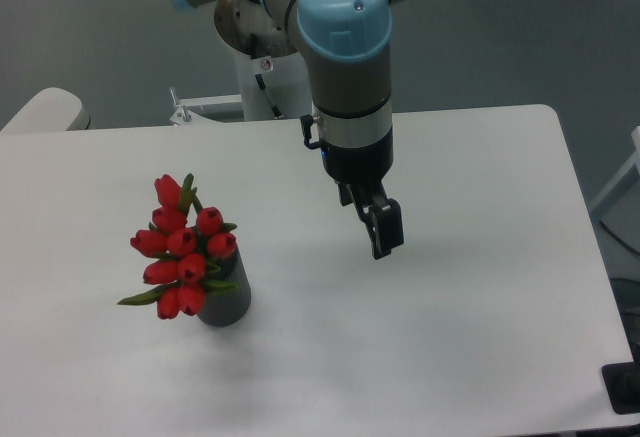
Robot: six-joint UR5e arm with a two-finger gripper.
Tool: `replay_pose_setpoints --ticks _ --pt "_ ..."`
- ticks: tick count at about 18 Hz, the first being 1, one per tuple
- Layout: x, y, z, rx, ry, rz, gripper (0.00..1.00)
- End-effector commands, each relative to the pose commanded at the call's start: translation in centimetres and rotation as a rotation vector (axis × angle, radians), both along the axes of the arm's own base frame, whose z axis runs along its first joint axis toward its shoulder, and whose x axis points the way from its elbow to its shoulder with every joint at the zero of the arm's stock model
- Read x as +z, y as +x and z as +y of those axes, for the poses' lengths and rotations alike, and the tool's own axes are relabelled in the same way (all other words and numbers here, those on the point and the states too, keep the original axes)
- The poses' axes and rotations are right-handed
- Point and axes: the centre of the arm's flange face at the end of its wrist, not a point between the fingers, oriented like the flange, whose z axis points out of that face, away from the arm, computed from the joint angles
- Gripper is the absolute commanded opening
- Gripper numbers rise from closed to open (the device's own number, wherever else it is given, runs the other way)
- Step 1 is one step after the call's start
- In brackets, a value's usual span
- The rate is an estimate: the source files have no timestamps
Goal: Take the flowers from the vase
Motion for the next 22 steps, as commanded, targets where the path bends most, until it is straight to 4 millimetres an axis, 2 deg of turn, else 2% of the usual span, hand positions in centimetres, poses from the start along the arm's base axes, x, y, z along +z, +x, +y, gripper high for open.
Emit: replay_pose_setpoints --ticks 5,8,12,16,19,22 --pt "-0.2 0.3 -0.1 -0.002 0.004 -0.014 1.00" --pt "-1.3 0.8 -0.3 -0.006 0.001 -0.042 1.00" --pt "-2.8 1.6 -0.6 0.003 0.054 -0.132 1.00" --pt "-3.0 2.3 -0.2 0.057 0.104 -0.199 1.00" --pt "-4.3 3.5 -0.1 0.118 0.146 -0.282 1.00" --pt "-4.8 3.4 -0.4 0.134 0.194 -0.359 1.00"
